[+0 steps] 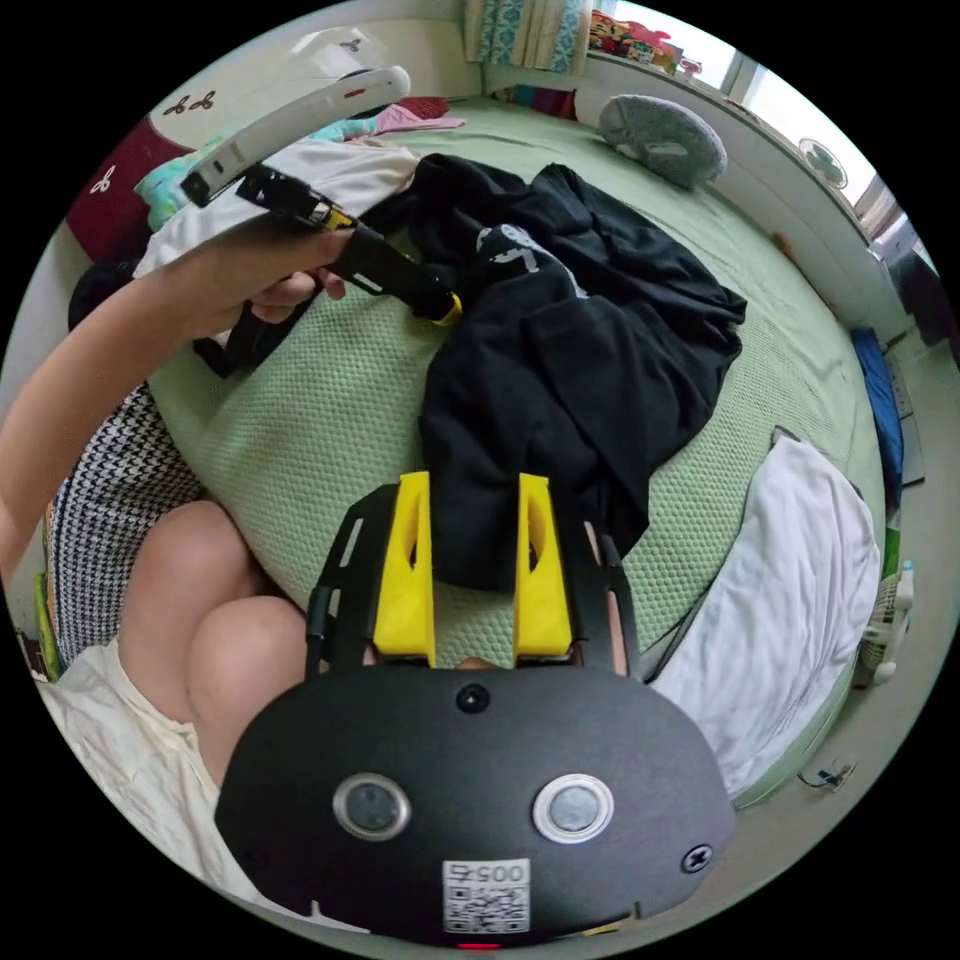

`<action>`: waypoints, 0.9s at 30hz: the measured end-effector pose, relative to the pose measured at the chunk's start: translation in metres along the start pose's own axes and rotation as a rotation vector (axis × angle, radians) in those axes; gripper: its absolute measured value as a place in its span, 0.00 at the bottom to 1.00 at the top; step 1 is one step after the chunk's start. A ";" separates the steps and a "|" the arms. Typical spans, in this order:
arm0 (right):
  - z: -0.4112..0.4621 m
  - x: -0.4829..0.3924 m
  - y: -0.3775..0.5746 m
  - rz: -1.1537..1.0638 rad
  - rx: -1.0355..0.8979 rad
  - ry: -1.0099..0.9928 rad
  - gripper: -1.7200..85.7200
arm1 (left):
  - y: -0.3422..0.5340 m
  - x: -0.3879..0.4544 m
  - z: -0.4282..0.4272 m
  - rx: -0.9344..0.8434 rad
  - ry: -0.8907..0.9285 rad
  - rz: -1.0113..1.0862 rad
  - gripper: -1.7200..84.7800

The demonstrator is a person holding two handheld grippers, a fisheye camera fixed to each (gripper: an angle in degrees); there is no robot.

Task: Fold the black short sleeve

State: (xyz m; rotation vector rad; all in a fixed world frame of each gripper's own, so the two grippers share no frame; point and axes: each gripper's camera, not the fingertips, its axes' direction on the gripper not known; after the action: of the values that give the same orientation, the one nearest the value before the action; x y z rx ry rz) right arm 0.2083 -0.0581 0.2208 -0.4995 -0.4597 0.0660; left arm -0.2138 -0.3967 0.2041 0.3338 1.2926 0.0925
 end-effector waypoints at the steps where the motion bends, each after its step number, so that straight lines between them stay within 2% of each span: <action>1: -0.006 0.001 0.000 0.009 0.007 -0.001 0.08 | 0.005 -0.002 -0.007 0.020 -0.017 0.000 0.11; 2: -0.013 0.003 0.001 0.016 0.026 -0.008 0.05 | 0.011 -0.005 -0.013 0.028 0.011 0.008 0.07; 10: -0.073 0.038 0.035 0.174 0.117 -0.118 0.01 | 0.076 -0.035 -0.091 0.118 0.106 -0.012 0.04; 19: -0.162 0.019 0.107 0.189 0.198 -0.109 0.00 | 0.205 -0.060 -0.217 0.240 0.000 0.050 0.04; 22: -0.178 0.003 0.131 0.164 0.191 -0.116 0.00 | 0.251 -0.075 -0.241 0.249 0.006 0.033 0.04; 27: -0.194 -0.013 0.166 0.137 0.156 -0.089 0.00 | 0.313 -0.109 -0.270 0.270 -0.083 -0.057 0.04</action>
State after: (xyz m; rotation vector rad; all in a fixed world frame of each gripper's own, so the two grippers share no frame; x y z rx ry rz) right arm 0.2906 -0.0012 -0.0140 -0.3748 -0.5030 0.2546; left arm -0.4650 -0.0761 0.3339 0.5259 1.2327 -0.1444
